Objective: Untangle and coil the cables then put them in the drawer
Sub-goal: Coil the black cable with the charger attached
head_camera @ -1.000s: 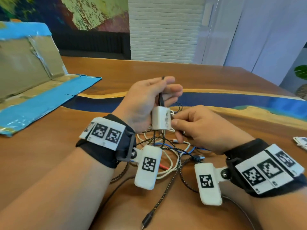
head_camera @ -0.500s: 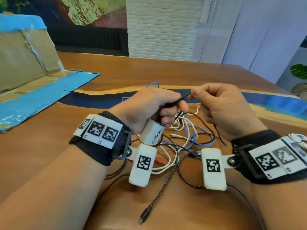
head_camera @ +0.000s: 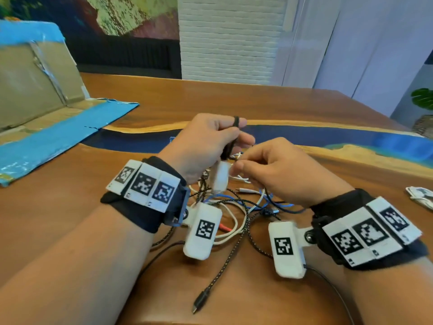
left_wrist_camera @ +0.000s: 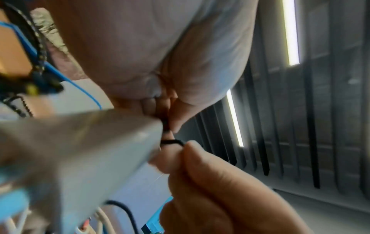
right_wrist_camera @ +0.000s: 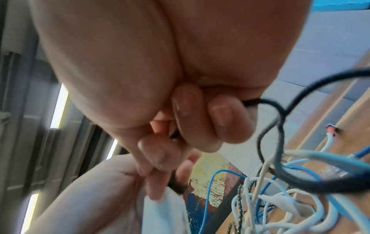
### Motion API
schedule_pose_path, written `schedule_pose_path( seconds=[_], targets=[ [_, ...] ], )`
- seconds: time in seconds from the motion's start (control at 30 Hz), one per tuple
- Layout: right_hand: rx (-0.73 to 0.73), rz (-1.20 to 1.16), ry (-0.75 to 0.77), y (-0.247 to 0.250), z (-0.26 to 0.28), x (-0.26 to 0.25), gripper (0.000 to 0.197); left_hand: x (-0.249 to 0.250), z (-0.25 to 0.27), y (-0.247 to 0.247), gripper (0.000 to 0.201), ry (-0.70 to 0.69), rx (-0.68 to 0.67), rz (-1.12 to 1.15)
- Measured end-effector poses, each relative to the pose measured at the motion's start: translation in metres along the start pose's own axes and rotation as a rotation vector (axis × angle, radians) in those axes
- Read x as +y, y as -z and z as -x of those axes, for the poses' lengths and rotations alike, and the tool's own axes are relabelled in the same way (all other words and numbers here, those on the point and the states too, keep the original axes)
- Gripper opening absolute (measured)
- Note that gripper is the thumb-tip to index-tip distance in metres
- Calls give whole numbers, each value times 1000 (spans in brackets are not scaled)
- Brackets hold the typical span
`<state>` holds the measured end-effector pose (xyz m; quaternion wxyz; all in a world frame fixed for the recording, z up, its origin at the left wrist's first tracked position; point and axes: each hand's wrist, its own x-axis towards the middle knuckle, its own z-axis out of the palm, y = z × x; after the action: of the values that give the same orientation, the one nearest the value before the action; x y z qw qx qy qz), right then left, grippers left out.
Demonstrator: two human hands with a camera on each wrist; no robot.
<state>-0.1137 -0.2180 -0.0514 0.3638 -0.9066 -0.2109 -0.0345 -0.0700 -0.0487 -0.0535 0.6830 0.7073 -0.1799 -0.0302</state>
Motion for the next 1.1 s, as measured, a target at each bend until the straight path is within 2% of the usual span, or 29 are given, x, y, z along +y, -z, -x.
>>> schedule_pose_path(
  seconds=[0.1, 0.2, 0.3, 0.43, 0.5, 0.63, 0.73, 0.8, 0.87, 0.97, 1.1],
  targets=[
    [137, -184, 7, 6, 1, 5, 25, 7, 5, -1, 24, 29, -123, -140],
    [352, -405, 15, 17, -1, 15, 25, 13, 9, 2, 32, 90, -242, -199],
    [432, -480, -4, 24, -3, 24, 30, 12, 12, 2, 43, 111, -332, -132],
    [382, -700, -67, 18, -5, 28, 11, 13, 11, 4, 39, 147, -311, 206],
    [311, -700, -110, 14, -5, 27, 14, 17, 10, 10, 35, 118, -283, 371],
    [134, -477, -149, 2, -5, 19, 23, 18, 5, 12, 29, 75, -96, 519],
    [-2, -272, -138, -6, -3, 8, 20, 15, 2, 9, 24, 37, 7, 578],
    [-65, -135, -100, -9, -2, 2, 27, 11, 0, 8, 21, 15, 68, 473],
    [-46, -60, -49, -8, -1, -2, 33, 9, 0, 5, 18, -16, 85, 247],
    [8, -179, 26, -1, 0, -1, 32, 10, 5, 2, 20, -12, -11, -60],
    [155, -363, 5, 8, 0, 8, 20, 13, 9, 2, 33, 60, -160, -170]
  ],
)
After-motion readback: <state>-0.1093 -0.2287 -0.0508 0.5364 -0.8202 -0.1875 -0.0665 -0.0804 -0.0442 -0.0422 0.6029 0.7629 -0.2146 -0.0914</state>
